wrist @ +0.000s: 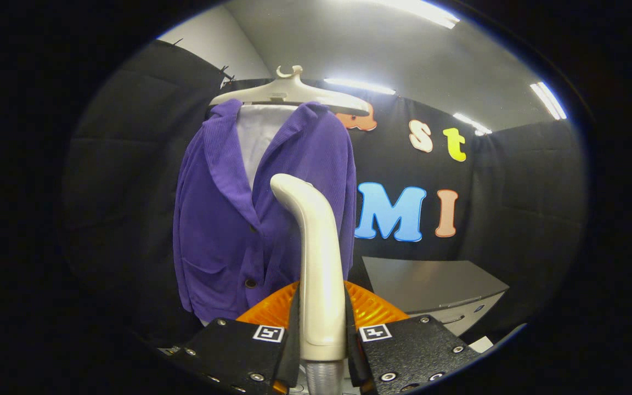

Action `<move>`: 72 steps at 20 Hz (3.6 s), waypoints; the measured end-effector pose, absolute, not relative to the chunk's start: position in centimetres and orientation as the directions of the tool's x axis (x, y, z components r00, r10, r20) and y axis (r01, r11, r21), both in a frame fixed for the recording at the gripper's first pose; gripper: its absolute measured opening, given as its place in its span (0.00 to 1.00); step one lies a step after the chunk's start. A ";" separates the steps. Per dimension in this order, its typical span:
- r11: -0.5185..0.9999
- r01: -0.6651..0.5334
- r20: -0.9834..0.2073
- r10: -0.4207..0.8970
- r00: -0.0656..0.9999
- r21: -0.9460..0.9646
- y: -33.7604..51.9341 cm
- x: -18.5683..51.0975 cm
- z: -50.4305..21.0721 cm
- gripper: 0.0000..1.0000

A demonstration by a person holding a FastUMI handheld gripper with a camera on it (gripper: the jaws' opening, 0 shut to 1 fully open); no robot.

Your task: Iron the clothes twice with a garment steamer, once on the left side and once on the right side.

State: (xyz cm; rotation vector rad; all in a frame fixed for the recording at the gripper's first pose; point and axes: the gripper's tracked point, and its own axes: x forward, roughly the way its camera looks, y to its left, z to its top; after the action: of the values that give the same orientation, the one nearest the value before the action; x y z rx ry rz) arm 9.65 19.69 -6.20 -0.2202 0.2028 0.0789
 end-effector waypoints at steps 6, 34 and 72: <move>0.959 -0.117 -0.261 0.048 0.964 -0.257 18.7 8.8 -10.8 0.35; 0.960 -0.171 -0.610 0.000 0.793 -0.221 14.4 3.5 -32.3 0.35; 0.936 -0.269 0.035 0.284 0.958 -0.228 36.3 12.7 3.6 0.35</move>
State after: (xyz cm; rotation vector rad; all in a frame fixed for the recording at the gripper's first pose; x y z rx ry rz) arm 12.67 36.26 3.56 -0.2230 -0.0677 0.2825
